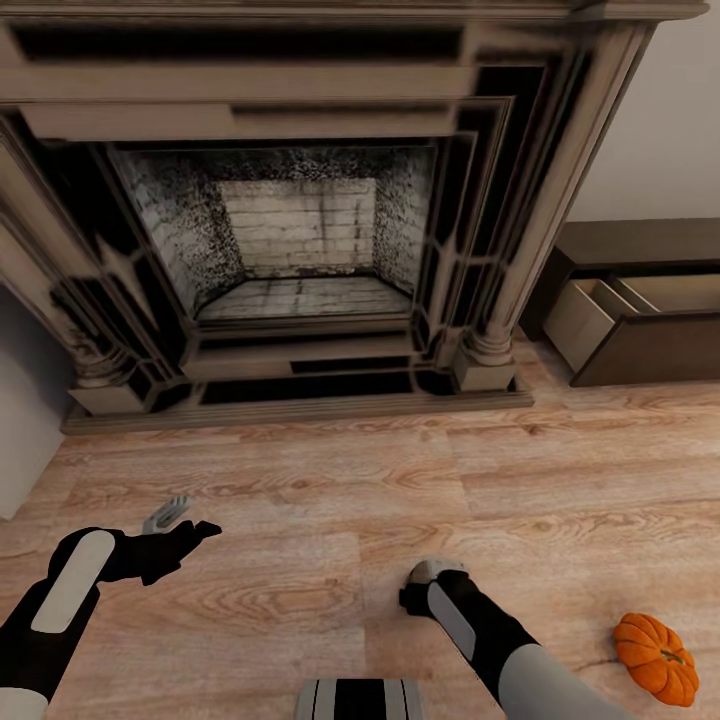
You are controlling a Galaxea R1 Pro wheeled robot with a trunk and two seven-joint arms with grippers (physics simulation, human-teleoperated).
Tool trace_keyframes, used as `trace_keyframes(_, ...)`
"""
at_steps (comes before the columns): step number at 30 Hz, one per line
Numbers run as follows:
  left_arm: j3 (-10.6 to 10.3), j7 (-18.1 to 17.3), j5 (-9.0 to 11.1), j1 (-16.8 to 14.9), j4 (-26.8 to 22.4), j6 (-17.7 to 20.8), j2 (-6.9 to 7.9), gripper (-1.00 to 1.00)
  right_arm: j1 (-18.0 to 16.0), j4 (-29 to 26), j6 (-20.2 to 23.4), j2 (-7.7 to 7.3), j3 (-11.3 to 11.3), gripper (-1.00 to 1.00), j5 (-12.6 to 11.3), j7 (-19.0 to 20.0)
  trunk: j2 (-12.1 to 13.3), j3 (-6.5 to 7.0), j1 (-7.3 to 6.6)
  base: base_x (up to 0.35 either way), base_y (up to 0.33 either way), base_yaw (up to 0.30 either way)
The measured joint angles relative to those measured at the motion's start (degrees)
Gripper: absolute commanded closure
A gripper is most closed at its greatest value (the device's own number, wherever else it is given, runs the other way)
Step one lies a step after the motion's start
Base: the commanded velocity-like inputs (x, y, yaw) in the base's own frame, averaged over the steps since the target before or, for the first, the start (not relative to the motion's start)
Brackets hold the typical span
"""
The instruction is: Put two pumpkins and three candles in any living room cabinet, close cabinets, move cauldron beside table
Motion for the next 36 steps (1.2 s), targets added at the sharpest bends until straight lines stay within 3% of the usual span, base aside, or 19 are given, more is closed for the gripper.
trace_keyframes(4,0.0,0.0,0.0,0.0,0.0,0.0,-0.05,-1.00,0.0,0.1,0.1,-0.52,-3.0,-1.00,0.1,-0.1,0.0,0.00,0.00,0.000,-0.043,0.000)
trace_keyframes(7,-0.1,0.0,0.0,0.0,0.0,0.0,-0.08,-1.00,0.0,0.2,0.1,-0.80,-3.8,-1.00,0.1,-0.1,0.0,0.00,0.00,0.000,-0.031,0.000)
trace_keyframes(36,-0.2,0.0,-0.1,0.0,0.0,0.0,-0.17,-1.00,0.0,0.1,0.1,-0.90,-4.1,-1.00,0.1,0.5,0.0,0.00,-0.01,0.097,0.007,0.000)
